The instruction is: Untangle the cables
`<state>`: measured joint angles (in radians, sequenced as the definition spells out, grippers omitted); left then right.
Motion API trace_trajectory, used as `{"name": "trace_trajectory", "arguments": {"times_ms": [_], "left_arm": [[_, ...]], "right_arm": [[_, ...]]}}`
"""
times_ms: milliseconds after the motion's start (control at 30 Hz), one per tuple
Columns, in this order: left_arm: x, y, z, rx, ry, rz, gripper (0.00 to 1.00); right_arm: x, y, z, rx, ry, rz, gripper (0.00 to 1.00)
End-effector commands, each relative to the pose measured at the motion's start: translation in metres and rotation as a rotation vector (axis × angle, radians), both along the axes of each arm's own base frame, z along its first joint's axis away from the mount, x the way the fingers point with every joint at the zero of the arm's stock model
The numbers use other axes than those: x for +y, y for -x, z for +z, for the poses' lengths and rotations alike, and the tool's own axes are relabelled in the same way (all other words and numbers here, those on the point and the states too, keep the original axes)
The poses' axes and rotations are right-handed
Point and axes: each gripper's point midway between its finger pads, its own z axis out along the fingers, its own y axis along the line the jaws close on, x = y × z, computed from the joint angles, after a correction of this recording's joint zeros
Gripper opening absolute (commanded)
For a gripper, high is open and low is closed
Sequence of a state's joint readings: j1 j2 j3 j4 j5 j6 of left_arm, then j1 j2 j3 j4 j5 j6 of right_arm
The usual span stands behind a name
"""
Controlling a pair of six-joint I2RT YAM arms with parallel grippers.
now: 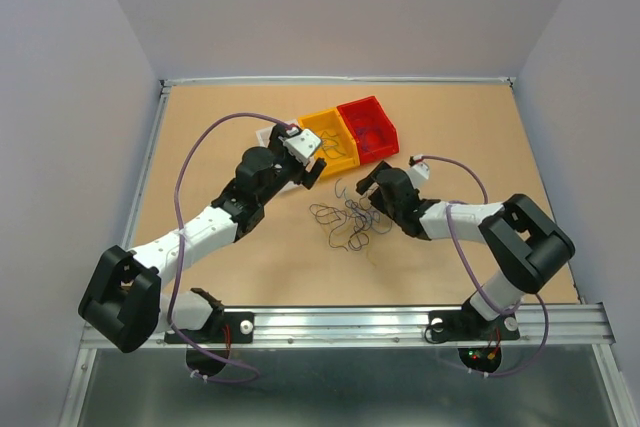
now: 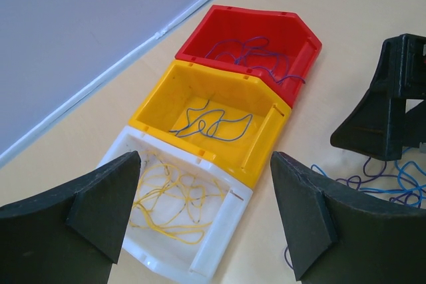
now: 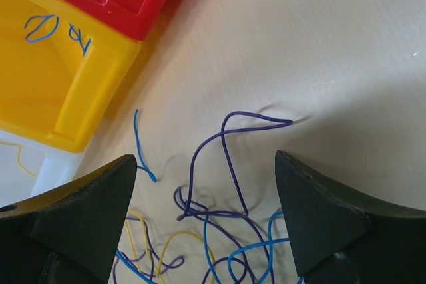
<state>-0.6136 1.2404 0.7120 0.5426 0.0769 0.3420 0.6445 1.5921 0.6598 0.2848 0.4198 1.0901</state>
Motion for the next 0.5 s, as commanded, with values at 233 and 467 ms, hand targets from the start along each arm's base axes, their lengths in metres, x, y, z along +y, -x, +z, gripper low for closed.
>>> {"name": "trace_trajectory", "arguments": {"times_ms": [233,467], "left_arm": [[-0.001,-0.005,0.02,-0.055,0.054,0.018,0.91],[0.0,-0.007,0.019,-0.056,0.048,0.027,0.91]], "right_arm": [[0.011,-0.036,-0.002,-0.04,-0.078,-0.158,0.67],[0.001,-0.04,0.041,-0.182,-0.019,-0.117,0.0]]}}
